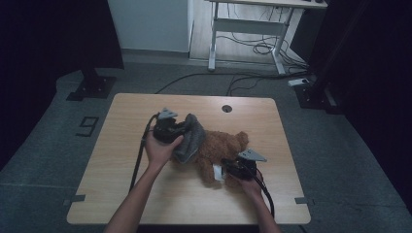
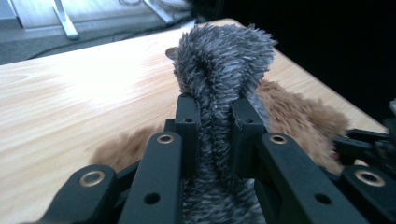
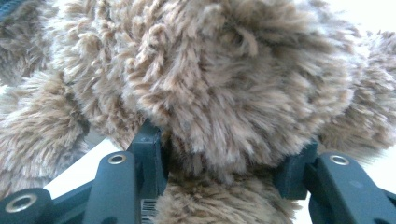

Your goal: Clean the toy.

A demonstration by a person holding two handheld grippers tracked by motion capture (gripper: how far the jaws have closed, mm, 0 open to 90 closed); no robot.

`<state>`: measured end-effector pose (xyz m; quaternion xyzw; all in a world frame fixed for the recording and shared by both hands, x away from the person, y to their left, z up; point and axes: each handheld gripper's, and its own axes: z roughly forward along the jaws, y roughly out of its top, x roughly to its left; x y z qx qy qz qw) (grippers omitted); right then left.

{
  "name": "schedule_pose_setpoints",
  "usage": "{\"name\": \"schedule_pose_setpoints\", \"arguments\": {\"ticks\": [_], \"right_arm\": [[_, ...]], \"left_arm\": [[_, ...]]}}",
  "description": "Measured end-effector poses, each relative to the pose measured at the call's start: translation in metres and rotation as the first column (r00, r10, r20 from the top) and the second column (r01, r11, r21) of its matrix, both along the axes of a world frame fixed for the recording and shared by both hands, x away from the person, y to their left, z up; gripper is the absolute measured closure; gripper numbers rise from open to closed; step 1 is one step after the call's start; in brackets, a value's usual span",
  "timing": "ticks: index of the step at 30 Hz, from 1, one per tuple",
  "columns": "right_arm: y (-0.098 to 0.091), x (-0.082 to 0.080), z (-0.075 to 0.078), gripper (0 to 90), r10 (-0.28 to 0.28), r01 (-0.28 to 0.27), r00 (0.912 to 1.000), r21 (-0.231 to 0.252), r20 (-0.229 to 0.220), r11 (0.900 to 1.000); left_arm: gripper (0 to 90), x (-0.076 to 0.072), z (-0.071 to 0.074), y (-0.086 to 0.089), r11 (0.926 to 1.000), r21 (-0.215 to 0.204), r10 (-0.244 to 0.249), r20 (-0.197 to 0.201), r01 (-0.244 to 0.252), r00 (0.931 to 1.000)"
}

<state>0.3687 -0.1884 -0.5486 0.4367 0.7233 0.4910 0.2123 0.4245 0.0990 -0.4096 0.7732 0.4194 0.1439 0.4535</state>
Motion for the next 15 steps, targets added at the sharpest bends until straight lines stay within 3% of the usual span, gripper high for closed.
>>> {"name": "schedule_pose_setpoints", "arguments": {"ticks": [3, 4, 7, 8, 12, 15], "right_arm": [[-0.003, 0.002, 0.000, 45.8, 0.007, -0.007, 0.9999, -0.009, 0.009, 0.9999], [-0.004, 0.003, 0.000, 45.8, 0.008, -0.008, 0.9999, -0.012, 0.010, 0.9999], [-0.006, 0.005, 0.000, 45.5, 0.010, -0.010, 0.9999, -0.009, 0.008, 0.9999], [-0.006, 0.006, 0.000, 45.5, 0.010, -0.010, 0.9999, -0.009, 0.008, 0.9999], [-0.006, 0.005, 0.000, 42.7, 0.008, -0.008, 0.9999, -0.012, 0.008, 0.9999], [-0.004, 0.003, 0.001, 38.0, 0.006, -0.006, 1.0000, -0.016, -0.002, 0.9999]], "left_arm": [[75.9, 0.018, -0.012, -0.011, 0.9993, 0.037, -0.004, -0.060, 0.006, 0.9982], [75.9, 0.024, -0.018, -0.012, 0.9994, 0.029, -0.016, -0.087, 0.018, 0.9960], [75.9, 0.029, -0.029, -0.011, 0.9998, 0.002, -0.018, -0.112, 0.019, 0.9935], [76.0, 0.031, -0.034, -0.010, 0.9995, -0.008, -0.031, -0.143, 0.030, 0.9893], [76.2, 0.028, -0.042, -0.005, 0.9985, -0.022, -0.054, -0.192, 0.050, 0.9800], [76.6, 0.018, -0.048, 0.000, 0.9978, -0.035, -0.062, -0.184, 0.056, 0.9810]]}}
